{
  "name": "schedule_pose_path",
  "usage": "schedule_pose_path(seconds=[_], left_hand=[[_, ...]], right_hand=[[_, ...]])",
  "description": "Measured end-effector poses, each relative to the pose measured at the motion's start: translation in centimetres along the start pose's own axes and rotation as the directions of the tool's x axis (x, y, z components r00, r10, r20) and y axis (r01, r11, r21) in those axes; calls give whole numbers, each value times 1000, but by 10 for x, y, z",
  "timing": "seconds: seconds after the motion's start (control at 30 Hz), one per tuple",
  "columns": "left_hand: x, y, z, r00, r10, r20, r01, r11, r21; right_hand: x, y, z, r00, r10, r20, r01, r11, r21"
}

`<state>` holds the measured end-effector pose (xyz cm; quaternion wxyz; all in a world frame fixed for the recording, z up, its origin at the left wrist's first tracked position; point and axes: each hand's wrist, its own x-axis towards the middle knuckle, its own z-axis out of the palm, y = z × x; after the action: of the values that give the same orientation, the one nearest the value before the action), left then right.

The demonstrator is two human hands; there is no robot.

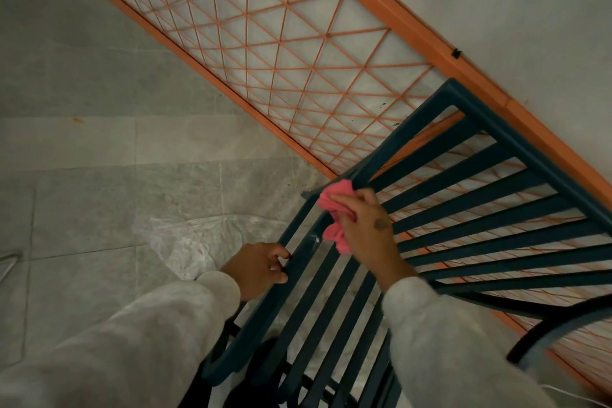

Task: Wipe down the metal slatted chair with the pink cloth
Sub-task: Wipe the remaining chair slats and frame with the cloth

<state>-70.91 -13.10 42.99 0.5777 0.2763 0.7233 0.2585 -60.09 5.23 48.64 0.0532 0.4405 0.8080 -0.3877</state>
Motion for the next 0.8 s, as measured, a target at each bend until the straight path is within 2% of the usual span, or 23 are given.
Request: schedule_pose_path(seconds=[0.07,0.17,0.27,0.33,0.4,0.43,0.47,0.53,0.63,0.73,0.8], left_hand=[[0,0,1,1000,9,-7,-9,1000,-7],[0,-2,2,999,35,-10,-35,999,6],[-2,-6,3,999,44,-2,-44,999,-11],[-4,-8,-1,999,8,49,-8,1000,3],[-4,-12,-6,994,-23,109,21,1000,14],[-5,-15,-8,990,-31,135,31,1000,3],[-7,-17,-11,986,-42,162,44,999,-11],[-12,-22,-12,978,-57,202,65,997,-35],[-19,-27,-7,983,-49,180,63,995,-73],[-25,-33,-5,987,-53,151,72,990,-118],[-29,-35,-5,987,-50,153,68,992,-110]], right_hand=[[-24,8,28,999,47,28,-47,999,19],[-59,12,58,978,61,198,-75,995,66],[-64,7,43,937,85,338,-157,969,189],[-52,-2,14,950,134,282,-224,922,317],[-33,-4,-13,974,197,108,-225,852,473],[-22,-3,-22,978,207,25,-193,848,494],[-12,-1,-28,981,191,-44,-151,879,453],[-1,5,-26,987,128,-94,-100,961,259],[-17,10,9,999,50,-19,-49,996,77],[-63,14,61,997,3,77,-6,999,39],[-96,18,85,988,-48,148,34,995,91]])
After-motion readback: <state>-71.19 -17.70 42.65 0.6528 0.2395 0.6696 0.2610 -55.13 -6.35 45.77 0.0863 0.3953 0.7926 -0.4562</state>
